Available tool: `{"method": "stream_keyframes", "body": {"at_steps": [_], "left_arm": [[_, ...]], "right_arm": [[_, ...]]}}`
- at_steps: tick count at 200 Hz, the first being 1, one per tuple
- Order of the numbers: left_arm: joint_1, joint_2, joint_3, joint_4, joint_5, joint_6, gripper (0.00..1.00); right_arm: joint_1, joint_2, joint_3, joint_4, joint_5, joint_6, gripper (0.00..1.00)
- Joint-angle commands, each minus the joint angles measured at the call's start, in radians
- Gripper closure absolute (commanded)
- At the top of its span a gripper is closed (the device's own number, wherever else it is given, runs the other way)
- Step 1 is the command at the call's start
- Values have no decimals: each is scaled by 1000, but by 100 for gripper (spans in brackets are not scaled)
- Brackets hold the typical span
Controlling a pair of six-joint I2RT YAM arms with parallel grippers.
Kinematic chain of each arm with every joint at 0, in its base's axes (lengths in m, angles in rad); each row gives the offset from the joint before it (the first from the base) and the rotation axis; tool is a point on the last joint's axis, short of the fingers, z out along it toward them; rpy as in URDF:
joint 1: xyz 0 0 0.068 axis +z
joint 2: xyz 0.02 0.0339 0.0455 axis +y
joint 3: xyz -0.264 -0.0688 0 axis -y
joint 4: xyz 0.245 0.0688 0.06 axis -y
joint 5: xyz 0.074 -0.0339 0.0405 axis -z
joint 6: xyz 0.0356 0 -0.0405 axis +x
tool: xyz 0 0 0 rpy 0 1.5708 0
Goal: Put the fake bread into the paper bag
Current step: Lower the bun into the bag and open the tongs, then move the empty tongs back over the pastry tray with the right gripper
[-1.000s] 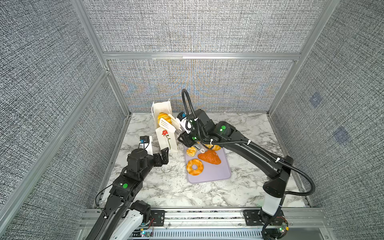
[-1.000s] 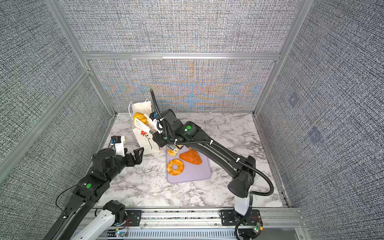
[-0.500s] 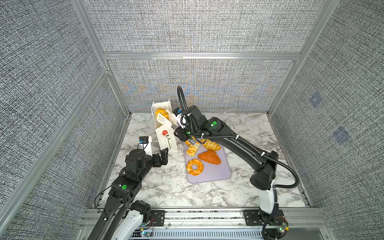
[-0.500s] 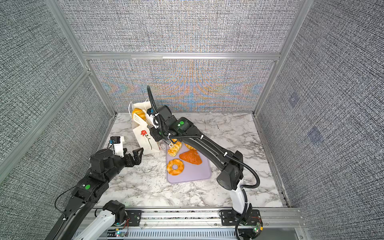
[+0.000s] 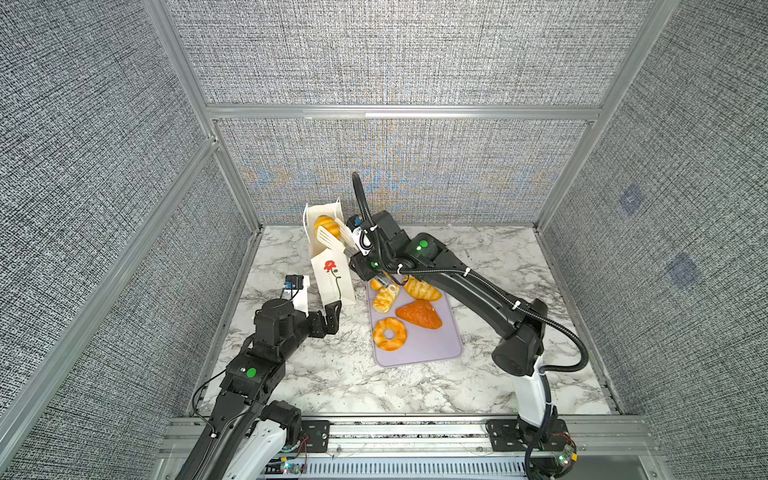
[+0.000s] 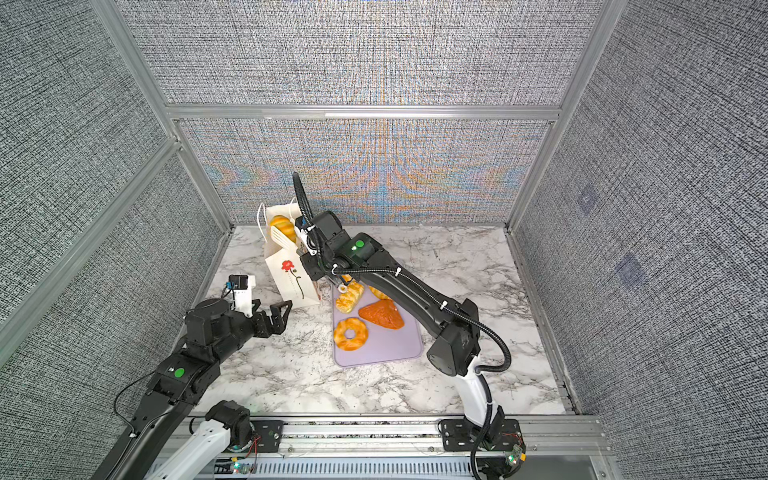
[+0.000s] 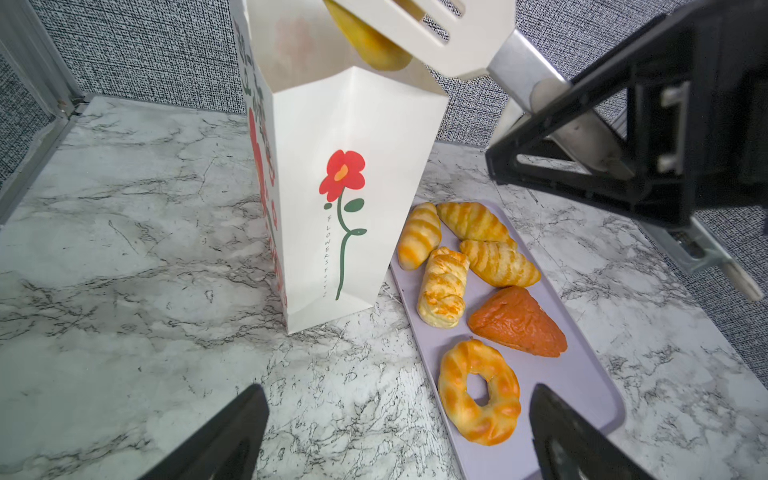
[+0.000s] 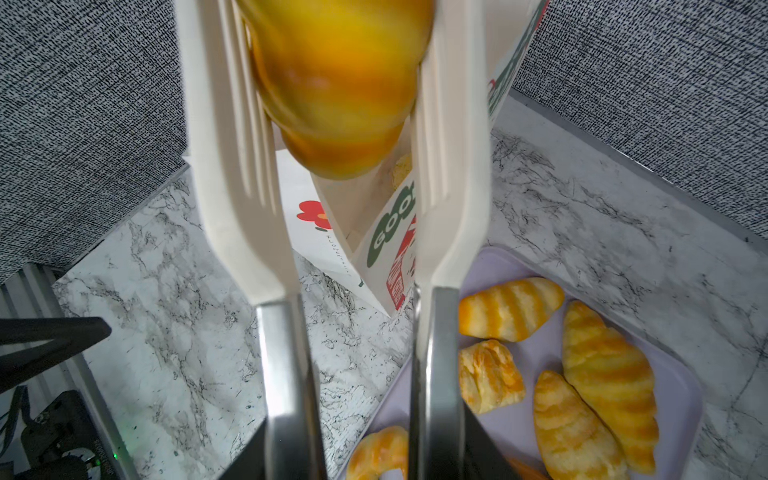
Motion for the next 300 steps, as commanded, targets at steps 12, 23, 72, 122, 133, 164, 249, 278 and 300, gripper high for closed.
{"method": "stream_keyframes", "body": {"at_steps": [12,23,72,122,133,164,249,278,300], "left_arm": [[2,-12,-6,22,33,3,1],[1,-14,-11,22,34,0,1],[1,-16,-19,20,44,0,0],[1,-19,-14,18,58,8,0],[1,-24,-16,18,64,8,0],[1,-45,-33,31,100,1,1],[0,-120,-89,49,117,-59,1],[-3,-133,-95,56,125,-72,1],[-6,-140,-107,80,150,-86,1]], "right_arm": [[1,0,15,8,28,-11,51],[0,0,18,4,35,-12,49],[1,5,27,-11,46,-19,43],[2,23,68,-46,55,-25,38],[4,17,64,-44,52,-25,39],[19,-18,35,-41,61,-40,38],[40,-316,-360,81,114,-32,39],[42,-409,-499,117,150,-18,39],[40,-476,-602,140,169,-6,39]]}}
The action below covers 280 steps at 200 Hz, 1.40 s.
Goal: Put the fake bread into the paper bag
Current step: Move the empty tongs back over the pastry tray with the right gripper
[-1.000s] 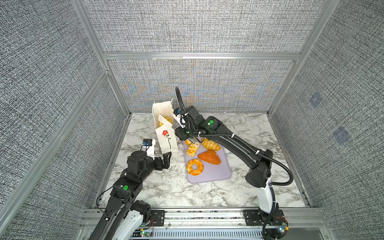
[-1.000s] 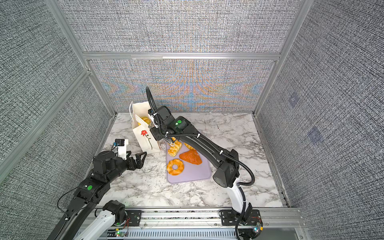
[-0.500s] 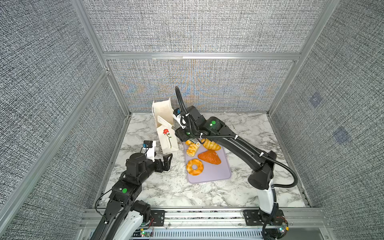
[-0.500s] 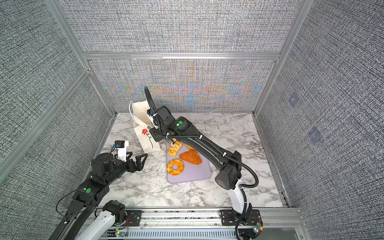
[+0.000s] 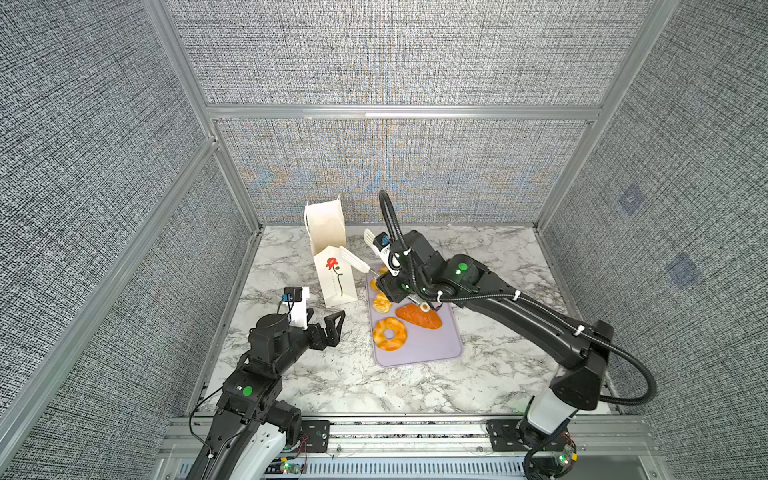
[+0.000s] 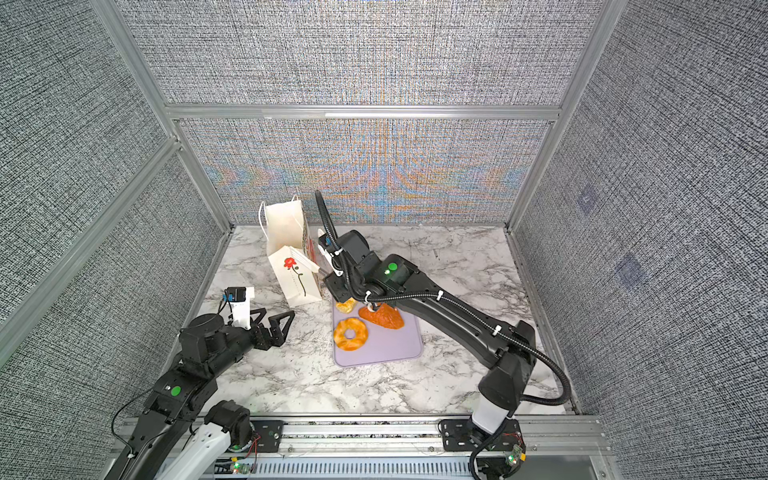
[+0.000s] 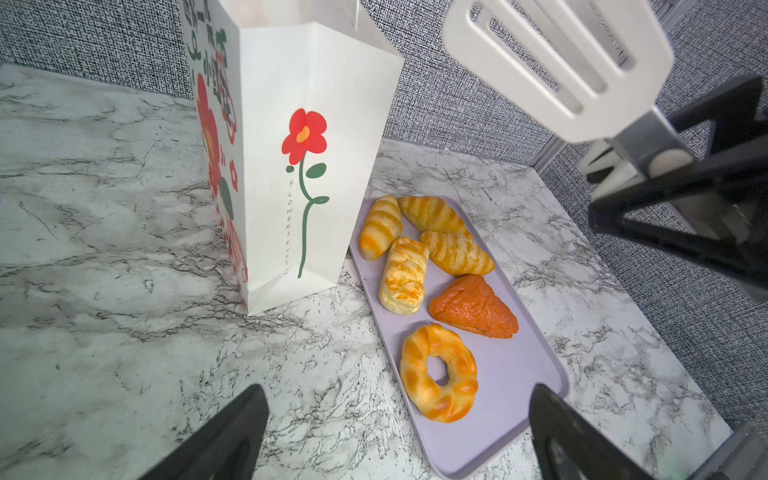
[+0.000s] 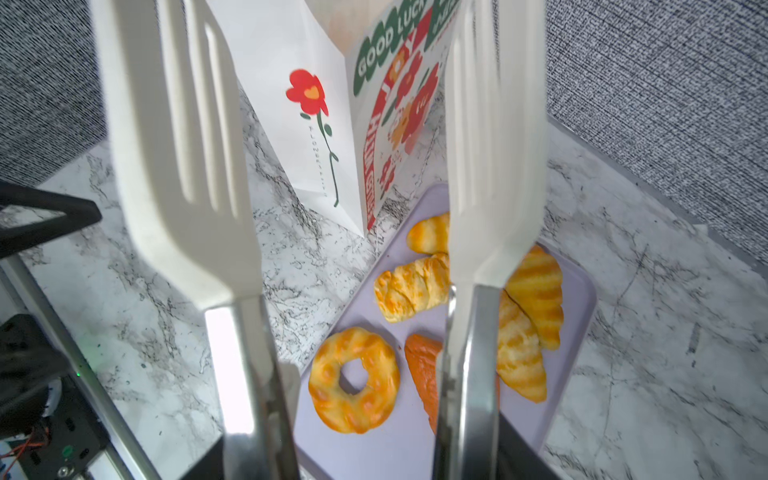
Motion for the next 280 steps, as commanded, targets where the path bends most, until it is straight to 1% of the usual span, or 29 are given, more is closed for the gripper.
{"method": "stream_keyframes", "body": {"at_steps": [1,71,139,174,232,261,280], "left_arm": [[-4,-7,-8,53,29,-20,1],[-46,-24,-59,95,20,-58,1],[-131,-14,-111,138,-35,-102,1],[-195,12,-137,175,-73,-128,1],[-300,80,-167,248,-125,-162,1],[-334,103,-174,262,-149,-169,1],[-338,101,-169,255,-164,-158,1]], "right_arm": [[0,-57,-78,63,43,24,39],[-3,-210,-326,52,116,109,39],[-30,-317,-530,36,134,194,39],[-42,-347,-611,6,147,221,39],[-75,-383,-717,-6,139,215,39],[-80,-372,-749,-26,138,214,39],[-79,-344,-759,-47,143,224,39]]}}
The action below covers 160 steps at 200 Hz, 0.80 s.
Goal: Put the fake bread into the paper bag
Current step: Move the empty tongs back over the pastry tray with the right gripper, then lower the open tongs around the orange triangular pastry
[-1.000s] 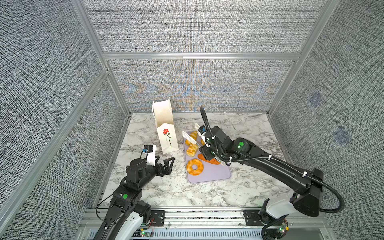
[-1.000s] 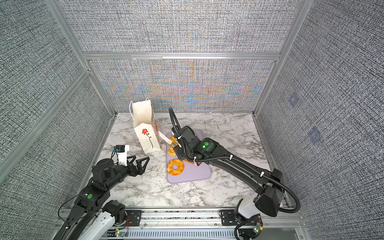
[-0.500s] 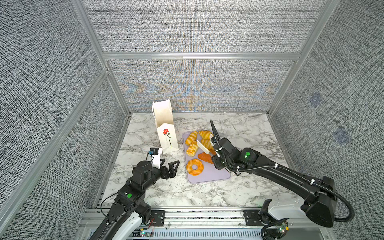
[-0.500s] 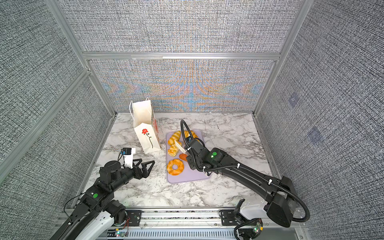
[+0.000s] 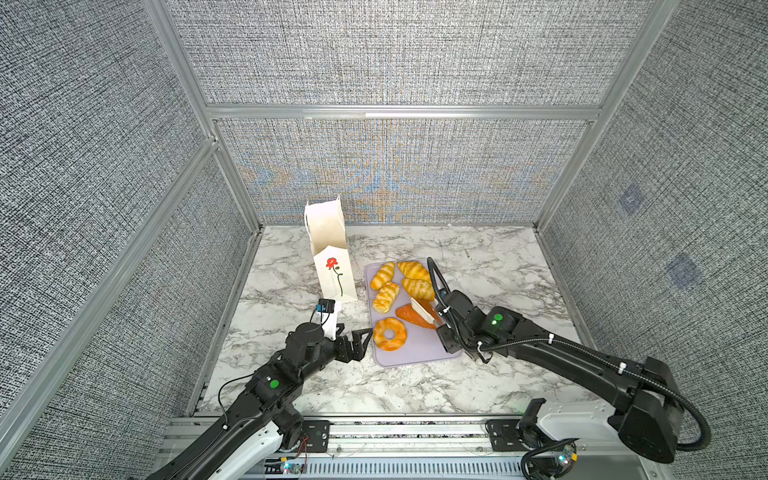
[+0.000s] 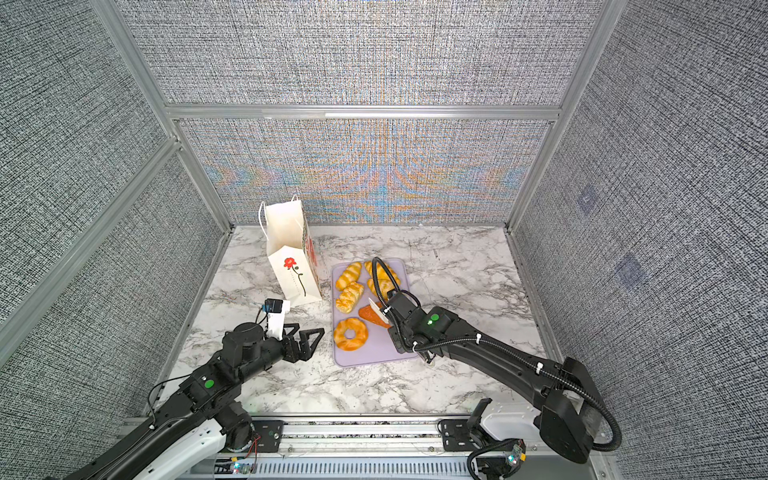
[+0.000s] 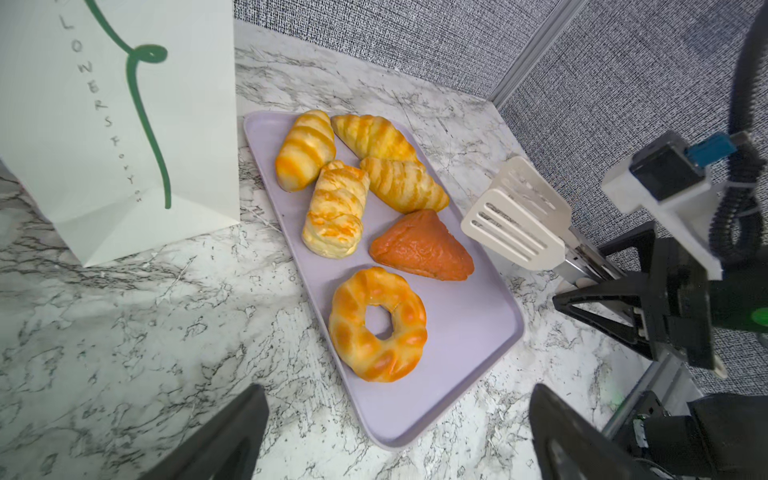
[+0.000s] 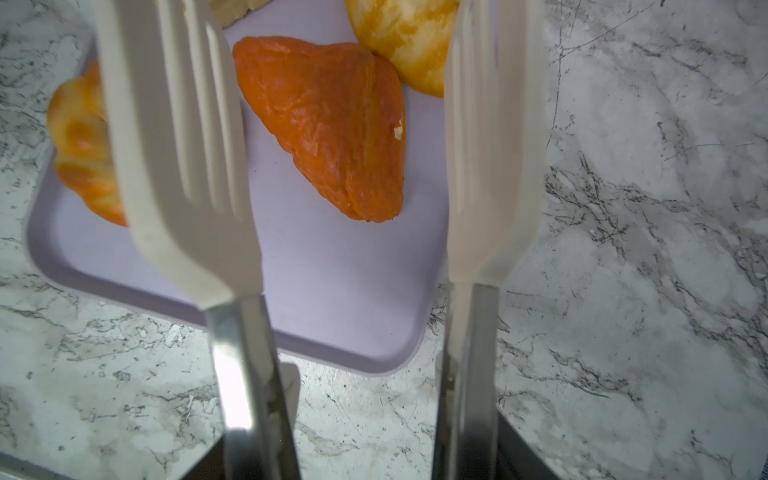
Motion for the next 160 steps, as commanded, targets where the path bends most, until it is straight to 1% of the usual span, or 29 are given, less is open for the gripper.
{"method": "stream_keyframes", "body": {"at_steps": [1,84,160], "left_arm": [[-5,-4,4,44,-39,5,1],[-8,-32,-8,19,-51,-2,1],[-9,-24,-15,28,-48,-1,1]], "right_arm": [[0,23,-9,-29,14,18,39],[8,103,-14,-59,14,45,39],[34,204,34,-107,74,61,39]]}}
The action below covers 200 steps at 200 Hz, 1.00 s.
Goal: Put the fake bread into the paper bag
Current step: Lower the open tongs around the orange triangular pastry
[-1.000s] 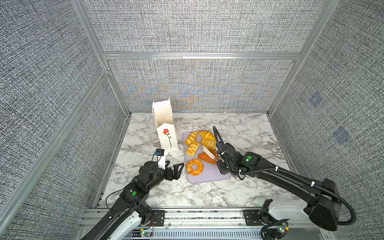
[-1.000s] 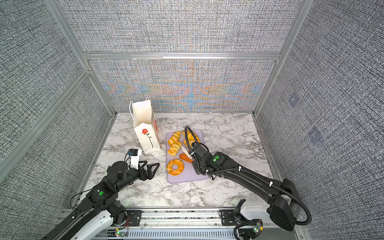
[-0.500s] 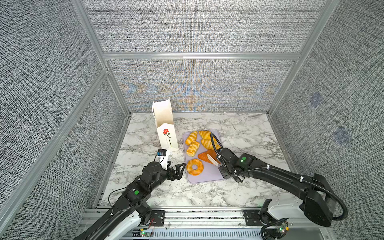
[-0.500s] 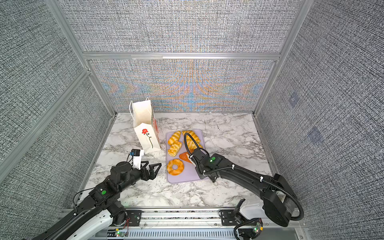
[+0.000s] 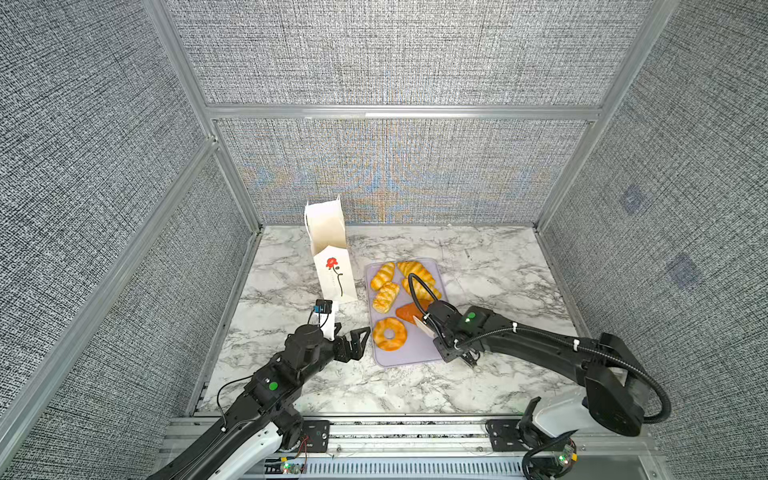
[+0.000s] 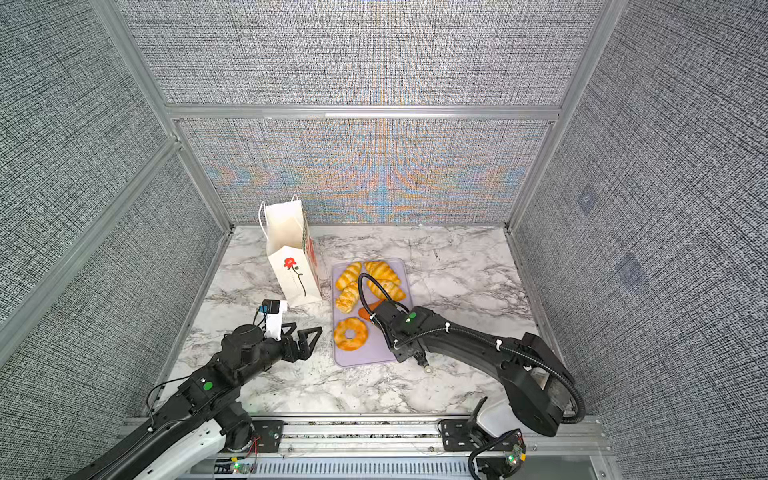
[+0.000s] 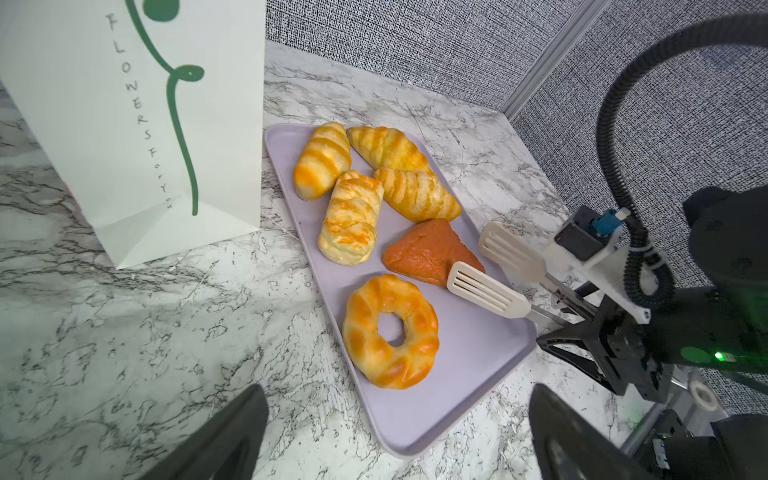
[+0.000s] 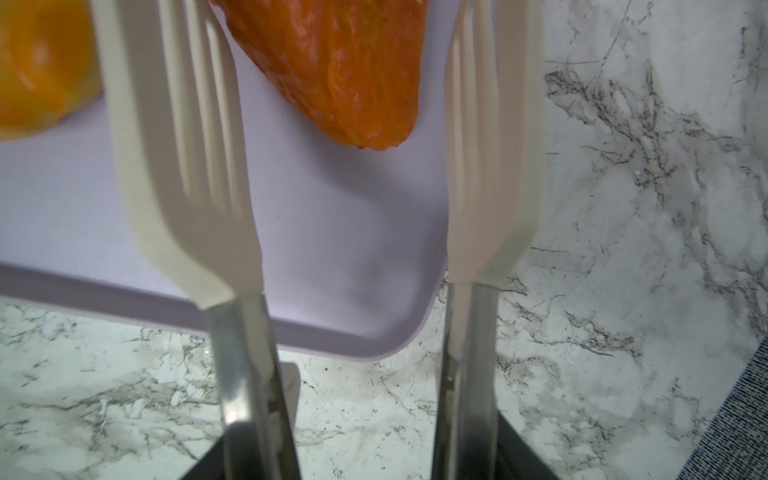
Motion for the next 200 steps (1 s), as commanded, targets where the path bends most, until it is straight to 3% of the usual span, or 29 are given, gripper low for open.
{"method": "stream_keyframes", "body": {"at_steps": [1,99,146,200], "left_arm": [[0,1,-5,30,4,0,1],[-2,-7,-21,32,-2,-1,1],[-3,-4,-22,34,1,-1,1],[-2,-11,-23,26,0,-3,1]], "right_arm": [[3,17,16,-29,41,19,39],[57,60,45,-49,-38,43,46],[65,53,61,-95,9,98,37],[67,95,100,-106,47,69,36]]}}
